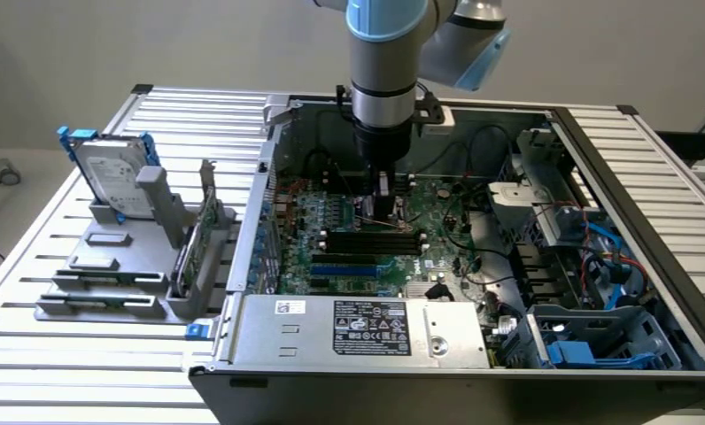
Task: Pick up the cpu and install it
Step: 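Place the cpu into insertion slot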
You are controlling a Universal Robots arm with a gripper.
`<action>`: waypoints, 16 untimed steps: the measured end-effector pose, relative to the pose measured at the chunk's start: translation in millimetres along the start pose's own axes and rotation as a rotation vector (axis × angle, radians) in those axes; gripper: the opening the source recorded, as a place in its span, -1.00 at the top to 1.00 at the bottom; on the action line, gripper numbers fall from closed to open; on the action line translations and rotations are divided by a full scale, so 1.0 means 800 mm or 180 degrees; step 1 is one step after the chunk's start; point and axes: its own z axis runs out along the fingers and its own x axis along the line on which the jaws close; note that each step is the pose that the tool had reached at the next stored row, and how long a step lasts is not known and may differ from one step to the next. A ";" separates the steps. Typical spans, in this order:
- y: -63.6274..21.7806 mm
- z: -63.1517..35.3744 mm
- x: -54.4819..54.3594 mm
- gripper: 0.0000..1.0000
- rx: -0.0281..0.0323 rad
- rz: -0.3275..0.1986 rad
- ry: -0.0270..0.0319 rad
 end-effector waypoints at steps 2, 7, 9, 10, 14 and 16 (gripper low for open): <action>0.000 0.001 0.000 -0.09 0.0000 0.0009 0.0000; 0.000 0.003 0.000 -0.09 -0.0001 0.0022 -0.0001; 0.000 0.004 0.000 -0.09 -0.0002 0.0026 -0.0001; 0.000 0.004 0.000 -0.09 -0.0001 0.0027 -0.0002; -0.001 0.006 0.000 -0.09 -0.0001 0.0034 -0.0003; -0.001 0.006 0.000 -0.09 -0.0002 0.0039 0.0000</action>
